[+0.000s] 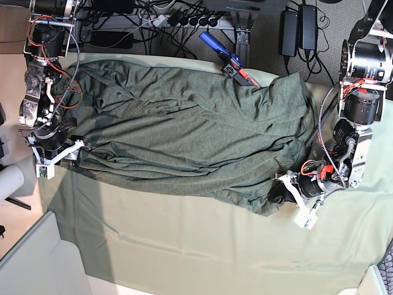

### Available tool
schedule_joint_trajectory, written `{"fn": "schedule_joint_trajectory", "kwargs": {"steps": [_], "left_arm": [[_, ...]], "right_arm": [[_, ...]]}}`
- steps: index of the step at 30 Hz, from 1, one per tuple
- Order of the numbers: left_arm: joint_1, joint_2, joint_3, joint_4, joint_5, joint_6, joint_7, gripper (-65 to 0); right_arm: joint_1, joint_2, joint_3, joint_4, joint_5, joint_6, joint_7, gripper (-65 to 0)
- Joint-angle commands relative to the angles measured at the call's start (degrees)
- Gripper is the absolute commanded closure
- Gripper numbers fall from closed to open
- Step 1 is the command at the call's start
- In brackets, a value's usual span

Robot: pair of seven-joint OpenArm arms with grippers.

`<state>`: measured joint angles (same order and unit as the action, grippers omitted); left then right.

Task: Fold the T-shirt properly
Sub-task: 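Regrasp the shirt end with the left gripper and hold with right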

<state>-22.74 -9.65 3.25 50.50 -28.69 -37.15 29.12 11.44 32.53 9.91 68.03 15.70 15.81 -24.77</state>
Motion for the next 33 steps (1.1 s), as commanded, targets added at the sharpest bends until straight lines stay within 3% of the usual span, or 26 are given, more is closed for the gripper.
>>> {"fn": "schedule_joint_trajectory", "kwargs": {"steps": [1,6,13,15,17,22,24,33], "left_arm": [[-1.68,-0.2,-0.15,0.85,-0.52,-1.29,-1.31,0.0],[-1.68,-0.22,-0.15,0.85,0.72,-1.29,-1.55,0.0],[-1.68,-0.39,-0.15,0.85,0.66,-1.29,-1.53,0.0],[-1.68,-0.59,-0.15,0.85,0.66,-1.29,-1.51,0.0],[-1.66,-0.74,-0.15,0.85,0.66,-1.29,-1.49,0.0],[-1.51,-0.87,-0.15,0.85,0.66,-1.29,-1.46,0.0],[-1.53,-0.83,-0.15,0.85,0.61,-1.29,-1.51,0.0],[-1.53,-0.85,-0.15,0.85,0.66,-1.29,-1.73,0.0]], "right_arm": [[1.27,1.4,0.63,0.92,-0.72,-1.51,1.86,-32.3],[1.25,1.42,0.63,0.83,-4.92,-8.74,1.88,-32.3],[1.27,1.4,1.05,-0.09,-6.19,-12.46,1.84,-32.6],[1.27,1.42,2.21,-0.09,-6.54,-13.16,1.44,-36.7],[1.25,1.33,4.26,-0.13,-6.21,-13.11,0.98,-41.2],[1.27,0.85,8.24,-2.16,-1.2,-12.41,0.96,-41.6],[1.44,0.33,8.04,-4.09,-0.31,-9.66,1.01,-41.6],[1.6,-2.23,7.63,-8.57,-2.62,-3.04,3.91,-41.5]]}}
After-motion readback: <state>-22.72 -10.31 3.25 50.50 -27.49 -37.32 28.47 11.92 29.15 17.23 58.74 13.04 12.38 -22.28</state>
